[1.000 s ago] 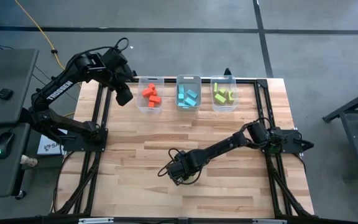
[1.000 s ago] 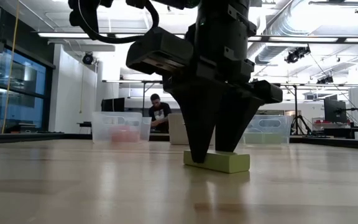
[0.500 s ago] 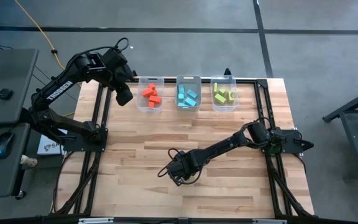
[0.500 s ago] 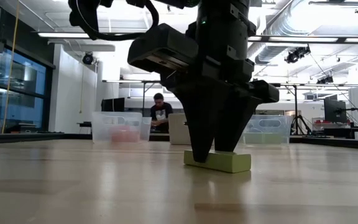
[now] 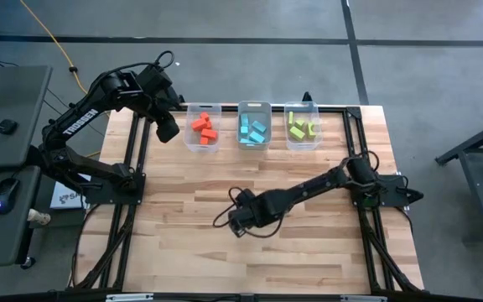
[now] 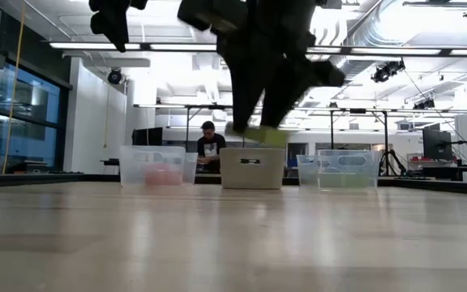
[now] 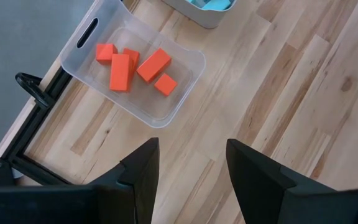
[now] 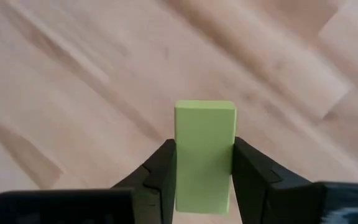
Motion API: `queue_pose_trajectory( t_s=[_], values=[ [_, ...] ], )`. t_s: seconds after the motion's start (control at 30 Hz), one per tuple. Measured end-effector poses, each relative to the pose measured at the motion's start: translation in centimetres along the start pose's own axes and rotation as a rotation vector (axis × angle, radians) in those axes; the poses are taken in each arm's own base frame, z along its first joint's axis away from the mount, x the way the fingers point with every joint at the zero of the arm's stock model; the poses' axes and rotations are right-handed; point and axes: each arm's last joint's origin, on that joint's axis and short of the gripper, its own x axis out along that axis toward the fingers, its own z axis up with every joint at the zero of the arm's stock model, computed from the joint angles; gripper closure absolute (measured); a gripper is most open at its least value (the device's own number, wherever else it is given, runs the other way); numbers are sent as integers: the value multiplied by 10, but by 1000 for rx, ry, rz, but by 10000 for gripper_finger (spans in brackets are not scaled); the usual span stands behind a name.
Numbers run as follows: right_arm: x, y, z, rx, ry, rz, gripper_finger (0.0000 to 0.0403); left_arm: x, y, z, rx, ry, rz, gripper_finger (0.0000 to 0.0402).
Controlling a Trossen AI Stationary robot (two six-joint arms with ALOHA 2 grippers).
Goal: Sort & place blocks by color
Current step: Put the green block into the right transparent bin
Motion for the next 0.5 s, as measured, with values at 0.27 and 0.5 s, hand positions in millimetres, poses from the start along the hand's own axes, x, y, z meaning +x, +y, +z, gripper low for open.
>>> queue_pose_trajectory(
  t_s=[0.27, 0.5],
  values=[
    [-41, -28, 37, -83, -174, -90, 304, 0, 0, 0, 0, 0, 0, 239],
    [-81, -69, 77, -191, -304, -223, 304, 0, 0, 0, -1, 0, 0, 239]
  ],
)
